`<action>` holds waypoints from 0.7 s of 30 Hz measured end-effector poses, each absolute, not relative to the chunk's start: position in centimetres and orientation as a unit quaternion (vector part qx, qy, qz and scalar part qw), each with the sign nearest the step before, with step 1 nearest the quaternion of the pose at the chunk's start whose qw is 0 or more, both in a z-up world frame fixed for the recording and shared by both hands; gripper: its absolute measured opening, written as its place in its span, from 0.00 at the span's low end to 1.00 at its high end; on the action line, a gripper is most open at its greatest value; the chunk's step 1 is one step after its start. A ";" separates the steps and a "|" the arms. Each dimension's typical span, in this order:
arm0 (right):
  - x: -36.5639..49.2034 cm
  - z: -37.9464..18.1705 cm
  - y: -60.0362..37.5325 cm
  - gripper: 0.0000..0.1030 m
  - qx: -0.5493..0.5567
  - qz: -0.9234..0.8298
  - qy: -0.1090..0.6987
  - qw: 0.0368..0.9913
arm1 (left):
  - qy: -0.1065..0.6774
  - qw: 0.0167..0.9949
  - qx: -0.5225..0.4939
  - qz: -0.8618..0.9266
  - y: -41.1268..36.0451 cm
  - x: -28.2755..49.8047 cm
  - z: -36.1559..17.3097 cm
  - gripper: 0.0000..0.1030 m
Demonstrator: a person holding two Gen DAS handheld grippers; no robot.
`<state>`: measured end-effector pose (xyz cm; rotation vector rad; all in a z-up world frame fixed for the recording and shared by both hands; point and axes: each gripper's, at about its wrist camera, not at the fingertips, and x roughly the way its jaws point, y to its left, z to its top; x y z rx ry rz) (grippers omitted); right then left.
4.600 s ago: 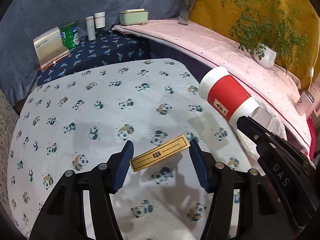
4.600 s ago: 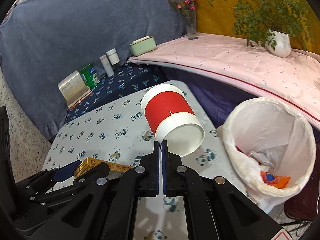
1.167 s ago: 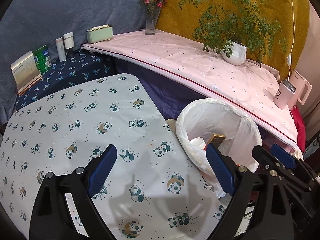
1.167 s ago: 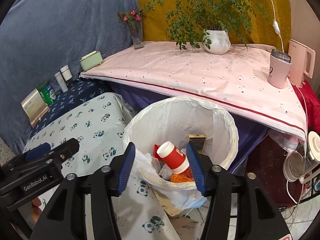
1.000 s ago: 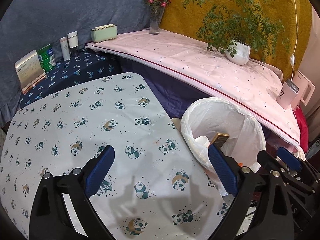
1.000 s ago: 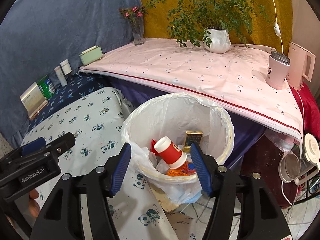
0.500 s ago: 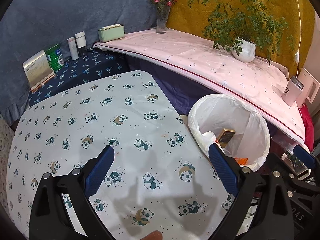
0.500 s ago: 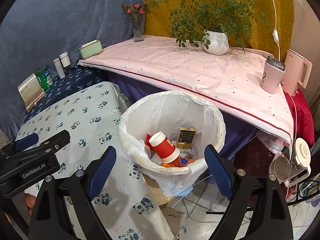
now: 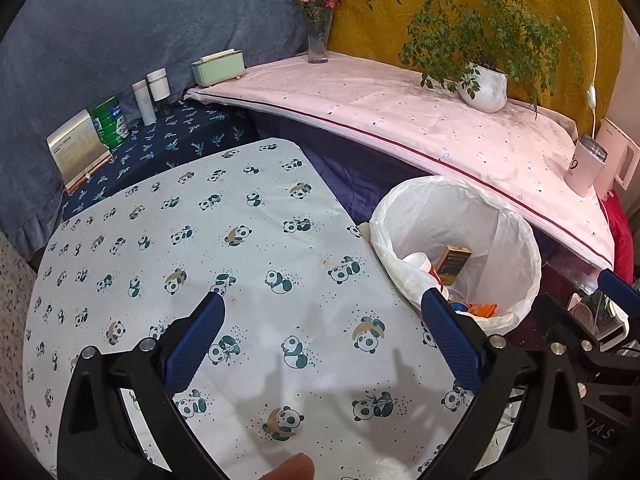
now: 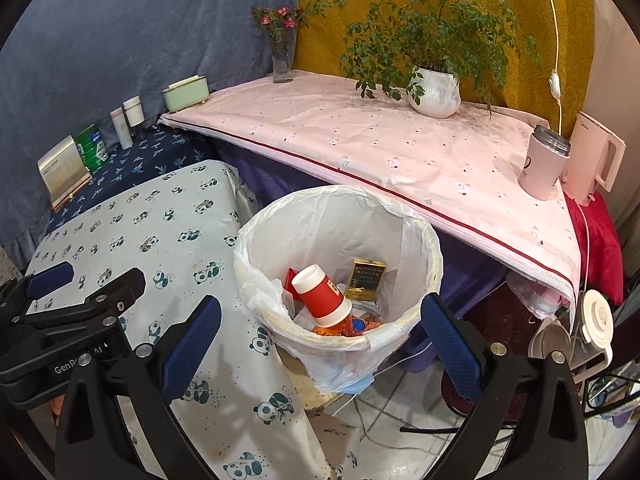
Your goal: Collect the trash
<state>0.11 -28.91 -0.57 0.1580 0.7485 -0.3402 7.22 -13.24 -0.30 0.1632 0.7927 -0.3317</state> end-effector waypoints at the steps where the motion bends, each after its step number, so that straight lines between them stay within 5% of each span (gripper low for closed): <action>1: 0.1 -0.6 -29.0 0.94 0.076 -0.164 0.363 0.914 | 0.386 0.905 0.080 -0.160 -13.3 7.2 -0.4 0.92; 21: 0.1 -1.5 -29.8 0.94 0.058 -0.161 0.379 0.909 | 0.404 0.900 0.085 -0.142 -13.7 6.9 -1.6 0.92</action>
